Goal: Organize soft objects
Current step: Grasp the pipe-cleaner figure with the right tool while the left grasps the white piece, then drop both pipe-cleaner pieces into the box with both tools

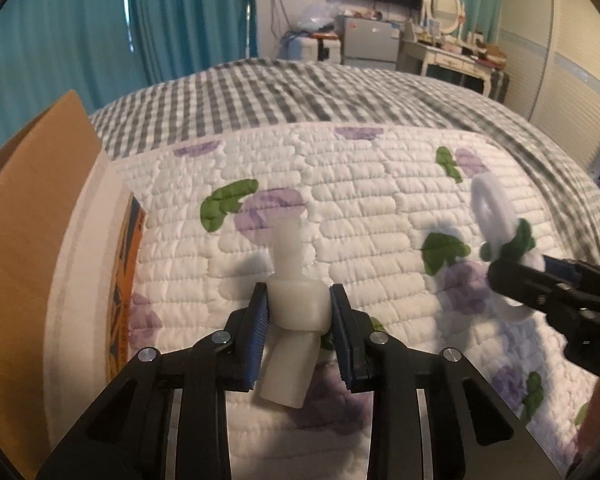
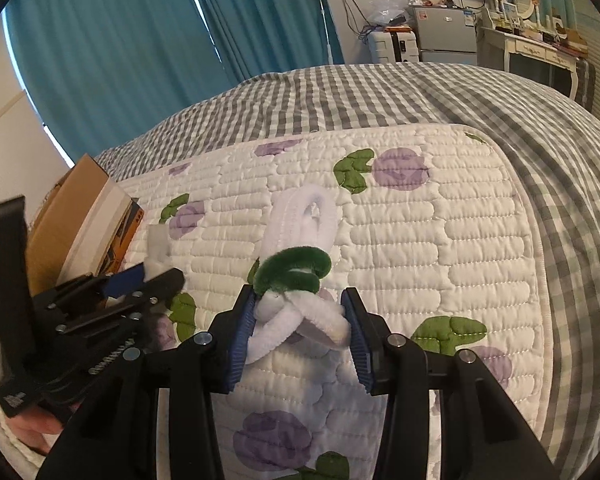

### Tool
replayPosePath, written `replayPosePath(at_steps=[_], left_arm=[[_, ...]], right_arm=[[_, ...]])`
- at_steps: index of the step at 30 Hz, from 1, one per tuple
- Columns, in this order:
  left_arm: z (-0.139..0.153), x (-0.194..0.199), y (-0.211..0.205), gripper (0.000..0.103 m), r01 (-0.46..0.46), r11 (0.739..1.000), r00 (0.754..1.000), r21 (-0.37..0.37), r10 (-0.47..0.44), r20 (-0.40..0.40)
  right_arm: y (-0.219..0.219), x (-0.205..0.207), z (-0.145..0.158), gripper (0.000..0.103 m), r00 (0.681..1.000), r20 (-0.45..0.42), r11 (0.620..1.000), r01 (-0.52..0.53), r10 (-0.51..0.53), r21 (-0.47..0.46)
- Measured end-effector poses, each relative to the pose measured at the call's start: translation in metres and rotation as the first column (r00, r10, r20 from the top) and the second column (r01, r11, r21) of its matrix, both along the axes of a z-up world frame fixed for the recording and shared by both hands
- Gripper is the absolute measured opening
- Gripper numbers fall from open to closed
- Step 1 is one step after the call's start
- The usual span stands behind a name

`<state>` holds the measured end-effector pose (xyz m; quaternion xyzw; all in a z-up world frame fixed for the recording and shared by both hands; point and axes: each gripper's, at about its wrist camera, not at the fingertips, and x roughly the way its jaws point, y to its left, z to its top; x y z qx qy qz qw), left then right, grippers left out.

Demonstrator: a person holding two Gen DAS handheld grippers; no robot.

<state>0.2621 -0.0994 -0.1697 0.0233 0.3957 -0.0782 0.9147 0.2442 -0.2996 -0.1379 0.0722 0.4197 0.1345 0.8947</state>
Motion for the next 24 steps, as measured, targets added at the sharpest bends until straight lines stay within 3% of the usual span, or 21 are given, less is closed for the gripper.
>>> replayPosePath(at_steps=[7,15,20,24], left_arm=[[0.037,-0.027,0.009,0.029,0.018,0.999,0.999,-0.029,-0.017,0.049],[0.108,-0.072,0.021,0.029,0.041,0.998,0.988,-0.052,-0.033,0.149],[0.166,-0.103,0.043,0.029,0.051,0.995,0.973,-0.085,-0.03,0.229],[0.202,-0.123,0.068,0.029,0.044,0.997,0.96,-0.068,-0.023,0.28]], right_arm=[[0.009,-0.017,0.027,0.043,0.999,0.036,1.0,-0.013,0.013,0.003],[0.029,-0.061,0.103,0.043,0.992,0.121,0.999,-0.037,0.04,-0.034],[0.053,-0.093,0.155,0.043,0.98,0.182,0.995,-0.061,0.075,-0.082],[0.078,-0.112,0.192,0.043,0.968,0.227,0.992,-0.089,0.108,-0.089]])
